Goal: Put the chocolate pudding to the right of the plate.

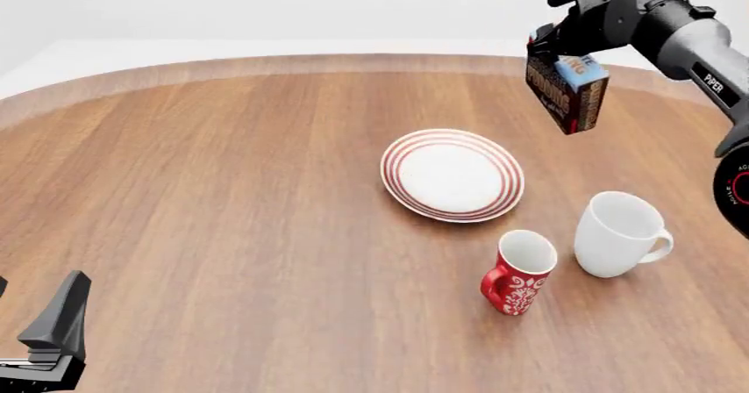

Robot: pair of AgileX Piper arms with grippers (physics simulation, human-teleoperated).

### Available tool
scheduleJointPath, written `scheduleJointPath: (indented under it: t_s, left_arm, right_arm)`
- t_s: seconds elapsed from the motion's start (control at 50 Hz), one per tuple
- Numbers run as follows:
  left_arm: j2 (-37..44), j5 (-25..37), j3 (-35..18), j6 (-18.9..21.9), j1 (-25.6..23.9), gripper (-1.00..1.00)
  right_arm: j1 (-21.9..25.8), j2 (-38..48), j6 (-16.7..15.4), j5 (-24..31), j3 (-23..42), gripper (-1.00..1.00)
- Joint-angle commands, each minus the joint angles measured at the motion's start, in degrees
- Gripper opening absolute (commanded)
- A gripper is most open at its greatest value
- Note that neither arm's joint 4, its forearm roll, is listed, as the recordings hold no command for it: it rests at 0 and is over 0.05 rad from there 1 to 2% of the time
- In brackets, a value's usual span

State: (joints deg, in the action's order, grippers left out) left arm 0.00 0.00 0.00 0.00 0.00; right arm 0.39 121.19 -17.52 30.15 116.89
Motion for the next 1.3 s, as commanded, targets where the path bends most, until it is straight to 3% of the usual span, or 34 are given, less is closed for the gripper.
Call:
scheduleJointPath:
  t_s: [0.02, 0.36, 0.76, 0.78, 0.92, 1.06, 1.14, 1.18, 1.3]
  left_arm:
    - [0.0, 0.0, 0.0, 0.0, 0.0, 1.0]
    - [0.0, 0.0, 0.0, 0.0, 0.0, 1.0]
    - [0.0, 0.0, 0.0, 0.0, 0.0, 1.0]
    - [0.0, 0.0, 0.0, 0.0, 0.0, 1.0]
    - [0.0, 0.0, 0.0, 0.0, 0.0, 1.0]
    - [0.0, 0.0, 0.0, 0.0, 0.0, 1.0]
    - [0.0, 0.0, 0.0, 0.0, 0.0, 1.0]
    - [0.0, 0.0, 0.0, 0.0, 0.0, 1.0]
    - [0.0, 0.0, 0.0, 0.0, 0.0, 1.0]
  right_arm:
    - [-3.4, 2.8, 1.0, -4.1, -4.4, -1.0]
    - [-5.8, 5.9, -0.8, -10.8, -12.1, -1.0]
    - [-7.6, 6.2, -0.8, -11.6, -14.3, -1.0]
    - [-7.7, 6.0, -0.8, -11.7, -14.3, 1.0]
    - [-7.0, 4.4, 1.4, -10.3, -13.1, 1.0]
    - [-6.3, -1.4, -2.4, -11.8, -14.9, 1.0]
    - [-2.0, -8.5, 1.0, -9.3, -12.9, 1.0]
    - [-1.1, -10.4, 0.4, -9.0, -13.2, 1.0]
    - [6.5, -24.2, 2.5, -8.0, -17.4, 1.0]
